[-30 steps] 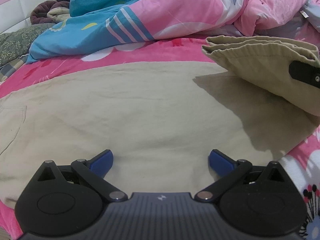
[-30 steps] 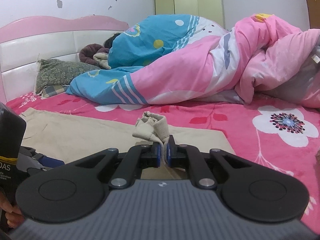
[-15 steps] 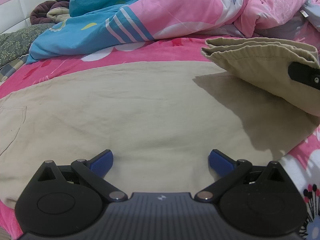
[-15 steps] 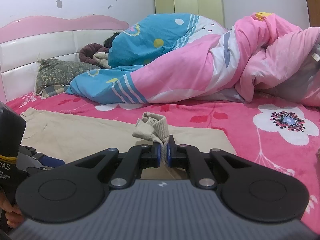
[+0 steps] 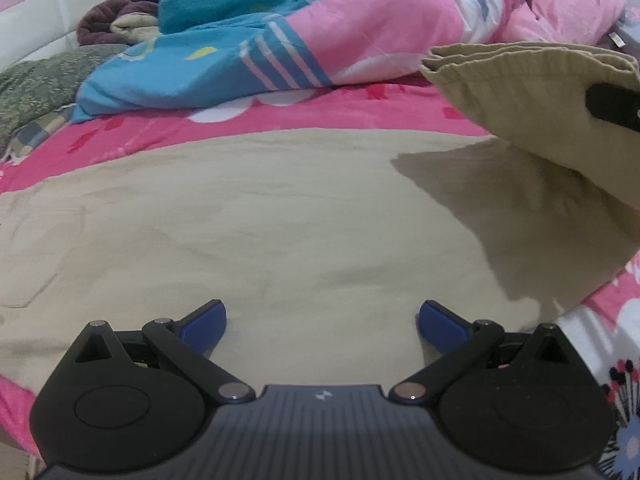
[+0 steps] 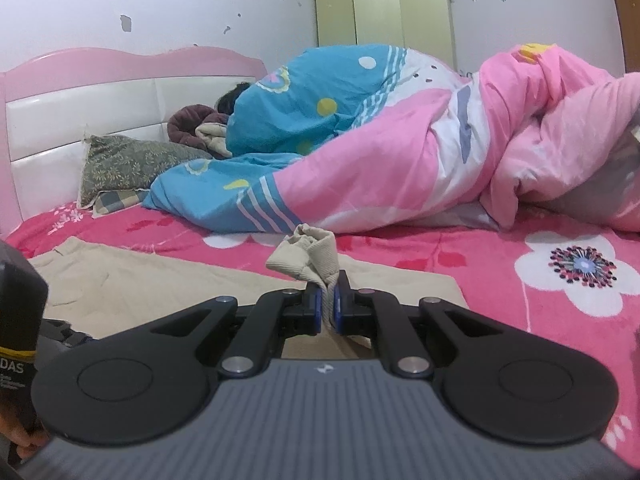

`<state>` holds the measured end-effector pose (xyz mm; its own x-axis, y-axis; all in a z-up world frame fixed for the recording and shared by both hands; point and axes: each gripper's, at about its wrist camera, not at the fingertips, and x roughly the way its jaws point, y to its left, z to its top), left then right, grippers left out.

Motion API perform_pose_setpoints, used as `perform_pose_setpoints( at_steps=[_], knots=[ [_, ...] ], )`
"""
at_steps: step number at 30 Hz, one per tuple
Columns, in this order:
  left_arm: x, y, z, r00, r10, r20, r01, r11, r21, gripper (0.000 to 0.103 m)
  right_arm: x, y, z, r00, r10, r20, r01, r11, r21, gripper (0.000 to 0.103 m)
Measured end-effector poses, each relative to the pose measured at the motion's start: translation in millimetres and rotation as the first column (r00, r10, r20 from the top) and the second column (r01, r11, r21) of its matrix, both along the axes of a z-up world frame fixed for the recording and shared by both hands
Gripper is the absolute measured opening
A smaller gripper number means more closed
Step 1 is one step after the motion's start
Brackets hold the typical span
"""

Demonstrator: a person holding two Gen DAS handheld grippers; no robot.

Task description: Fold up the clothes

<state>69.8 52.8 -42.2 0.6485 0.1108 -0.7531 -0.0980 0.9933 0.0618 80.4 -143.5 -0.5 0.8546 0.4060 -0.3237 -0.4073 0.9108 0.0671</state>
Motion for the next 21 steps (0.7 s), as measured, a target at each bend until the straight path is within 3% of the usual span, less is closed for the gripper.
perform_pose_setpoints(
  at_steps=[11,21],
  knots=[
    [-13,33,8,0.997,0.071,0.013,-0.071,0.997,0.009,0.103,-6,23,12,0.999,0.033,0.018,-0.034,0.999,0.016,0.004],
    [-34,97,21,0.977,0.195,0.086,-0.188,0.978,-0.086,0.103,-6,61,30,0.992,0.121,0.025,-0.123,0.991,0.046,0.004]
  ],
)
